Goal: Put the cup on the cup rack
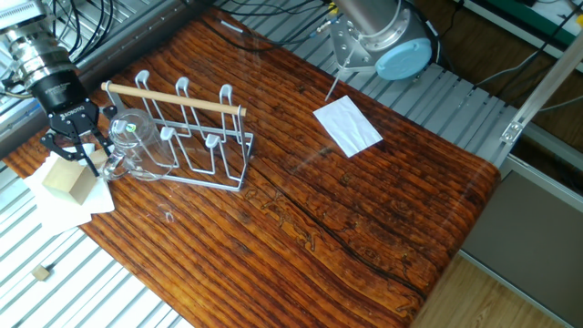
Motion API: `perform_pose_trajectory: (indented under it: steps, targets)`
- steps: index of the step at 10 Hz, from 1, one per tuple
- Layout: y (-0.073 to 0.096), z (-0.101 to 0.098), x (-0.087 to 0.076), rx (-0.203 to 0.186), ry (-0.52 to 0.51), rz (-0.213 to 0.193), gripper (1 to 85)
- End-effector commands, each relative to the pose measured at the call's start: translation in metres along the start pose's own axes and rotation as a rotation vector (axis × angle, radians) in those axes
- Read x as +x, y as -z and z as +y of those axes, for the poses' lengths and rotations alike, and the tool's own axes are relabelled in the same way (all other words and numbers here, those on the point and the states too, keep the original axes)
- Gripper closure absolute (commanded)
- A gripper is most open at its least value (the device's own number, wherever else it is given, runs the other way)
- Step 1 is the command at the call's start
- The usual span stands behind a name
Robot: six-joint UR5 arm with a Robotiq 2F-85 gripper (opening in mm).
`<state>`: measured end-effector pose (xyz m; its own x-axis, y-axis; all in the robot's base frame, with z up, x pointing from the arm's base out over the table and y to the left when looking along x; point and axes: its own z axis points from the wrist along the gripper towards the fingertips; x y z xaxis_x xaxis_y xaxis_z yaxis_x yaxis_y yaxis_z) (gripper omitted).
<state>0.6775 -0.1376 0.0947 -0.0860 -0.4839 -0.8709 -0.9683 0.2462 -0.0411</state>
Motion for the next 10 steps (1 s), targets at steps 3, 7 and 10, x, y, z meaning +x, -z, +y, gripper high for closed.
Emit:
perform_pose_trajectory:
  steps: [3, 7, 10]
  targets:
    - [0.001, 0.006, 0.007, -0.03, 0.021, 0.038, 51.3]
    - [0.004, 0.013, 0.022, -0.06, 0.044, 0.098, 50.3]
    - [0.005, 0.021, 0.031, -0.094, 0.086, 0.128, 50.3]
